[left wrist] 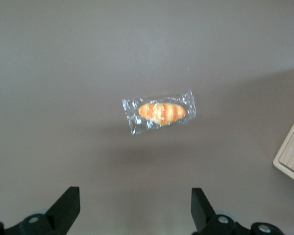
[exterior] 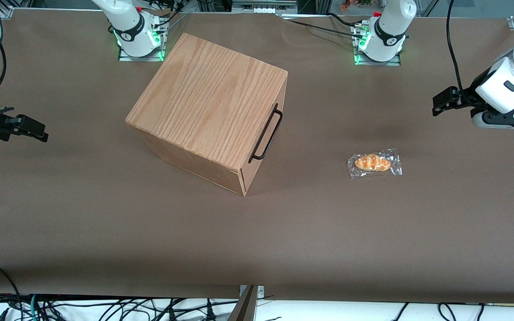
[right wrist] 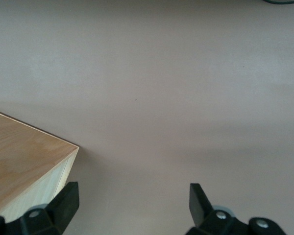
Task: Open top drawer with left arm
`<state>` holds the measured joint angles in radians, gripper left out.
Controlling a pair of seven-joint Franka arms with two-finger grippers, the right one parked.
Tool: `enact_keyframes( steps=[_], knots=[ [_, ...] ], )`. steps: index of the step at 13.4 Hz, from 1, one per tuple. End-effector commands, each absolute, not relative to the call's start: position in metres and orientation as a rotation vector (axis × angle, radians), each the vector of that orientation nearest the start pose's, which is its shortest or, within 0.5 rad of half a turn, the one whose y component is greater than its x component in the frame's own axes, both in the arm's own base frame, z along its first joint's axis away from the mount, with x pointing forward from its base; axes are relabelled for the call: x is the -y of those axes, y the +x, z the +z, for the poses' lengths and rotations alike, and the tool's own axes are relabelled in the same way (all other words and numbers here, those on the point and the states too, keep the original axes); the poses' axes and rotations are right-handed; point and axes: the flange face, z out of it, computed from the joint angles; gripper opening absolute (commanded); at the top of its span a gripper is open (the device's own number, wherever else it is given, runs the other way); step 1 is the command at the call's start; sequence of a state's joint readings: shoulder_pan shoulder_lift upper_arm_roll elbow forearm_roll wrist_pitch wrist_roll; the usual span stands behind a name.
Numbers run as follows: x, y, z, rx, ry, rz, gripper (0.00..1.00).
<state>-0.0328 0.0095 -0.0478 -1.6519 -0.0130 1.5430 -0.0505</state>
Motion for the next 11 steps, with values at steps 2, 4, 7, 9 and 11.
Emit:
enact_keyframes(
  steps=[2, 4, 7, 9, 11],
  knots=[
    [0.09, 0.549, 0.565, -0.191, -3.184, 0.292, 1.0],
    [0.14, 0.551, 0.553, -0.306, -3.17, 0.32, 1.0],
    [0.225, 0.569, 0.53, -0.473, -3.147, 0.345, 1.0],
    [0.277, 0.574, 0.52, -0.526, -3.145, 0.328, 1.0],
    [0.316, 0.58, 0.511, -0.595, -3.161, 0.269, 1.0]
  ],
)
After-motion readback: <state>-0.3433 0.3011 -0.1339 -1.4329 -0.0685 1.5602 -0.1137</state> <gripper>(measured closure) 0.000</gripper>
